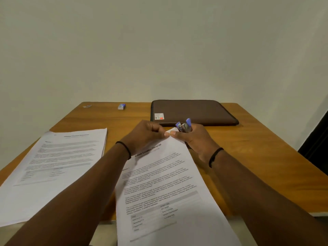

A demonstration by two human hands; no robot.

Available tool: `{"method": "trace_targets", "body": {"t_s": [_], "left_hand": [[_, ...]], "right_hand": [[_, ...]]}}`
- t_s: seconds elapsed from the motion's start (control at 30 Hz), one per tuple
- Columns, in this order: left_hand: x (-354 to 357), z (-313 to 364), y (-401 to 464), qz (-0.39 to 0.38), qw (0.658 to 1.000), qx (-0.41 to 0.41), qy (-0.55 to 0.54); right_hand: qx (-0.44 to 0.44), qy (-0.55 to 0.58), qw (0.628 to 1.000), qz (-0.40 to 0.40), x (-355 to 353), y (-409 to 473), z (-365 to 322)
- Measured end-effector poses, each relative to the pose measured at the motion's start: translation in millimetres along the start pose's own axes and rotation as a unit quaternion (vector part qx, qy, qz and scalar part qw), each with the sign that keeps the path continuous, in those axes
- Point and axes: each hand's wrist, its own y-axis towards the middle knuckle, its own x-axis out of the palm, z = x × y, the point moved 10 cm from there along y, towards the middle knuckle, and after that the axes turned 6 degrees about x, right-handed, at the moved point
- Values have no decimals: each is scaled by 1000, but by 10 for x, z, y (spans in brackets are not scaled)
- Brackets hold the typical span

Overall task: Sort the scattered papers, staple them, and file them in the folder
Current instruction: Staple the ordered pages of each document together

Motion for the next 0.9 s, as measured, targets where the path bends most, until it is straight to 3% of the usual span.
{"method": "trace_targets", "body": {"t_s": [0.2,0.33,0.63,0.9], "left_hand": [[39,-325,24,8,998,-57,-1],[-31,-524,28,28,995,-91,-32],[-16,-669,114,29,991,-109,-73],[40,-668,115,12,991,-100,-85]], "right_hand": [[26,-106,994,-23,56,129,267],[67,-73,994,-41,67,209,435],[-8,-148,987,-55,154,291,398],[-23,-171,977,-127,286,265,367]]}}
